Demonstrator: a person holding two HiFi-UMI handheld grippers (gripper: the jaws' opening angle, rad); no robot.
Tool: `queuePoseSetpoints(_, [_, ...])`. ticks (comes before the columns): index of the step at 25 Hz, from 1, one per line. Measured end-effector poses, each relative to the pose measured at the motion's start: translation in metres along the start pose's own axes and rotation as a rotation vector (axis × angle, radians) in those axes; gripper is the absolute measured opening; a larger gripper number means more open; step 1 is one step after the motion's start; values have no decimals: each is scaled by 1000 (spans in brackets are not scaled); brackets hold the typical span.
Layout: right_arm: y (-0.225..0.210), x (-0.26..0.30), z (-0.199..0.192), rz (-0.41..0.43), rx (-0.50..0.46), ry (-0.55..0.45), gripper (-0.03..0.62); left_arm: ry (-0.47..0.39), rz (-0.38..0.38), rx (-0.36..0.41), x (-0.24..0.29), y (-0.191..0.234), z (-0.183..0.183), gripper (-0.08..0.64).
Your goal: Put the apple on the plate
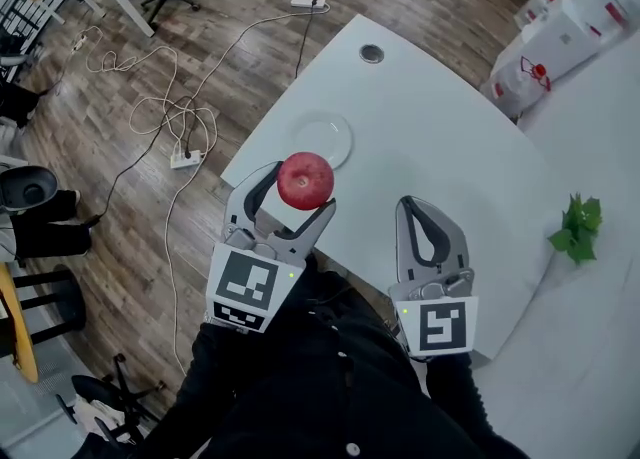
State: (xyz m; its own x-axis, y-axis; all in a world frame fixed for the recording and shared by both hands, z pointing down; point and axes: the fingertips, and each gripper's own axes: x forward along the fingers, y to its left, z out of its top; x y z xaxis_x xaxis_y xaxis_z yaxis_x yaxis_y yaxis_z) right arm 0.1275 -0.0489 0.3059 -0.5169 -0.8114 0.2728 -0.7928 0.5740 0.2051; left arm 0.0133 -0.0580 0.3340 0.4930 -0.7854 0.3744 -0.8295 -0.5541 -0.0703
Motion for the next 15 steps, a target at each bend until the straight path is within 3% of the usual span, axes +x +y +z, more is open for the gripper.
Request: queuePoseSetpoints(15, [1,28,-1,-104,30,74,41,6,-83,42,45,44,-13,354])
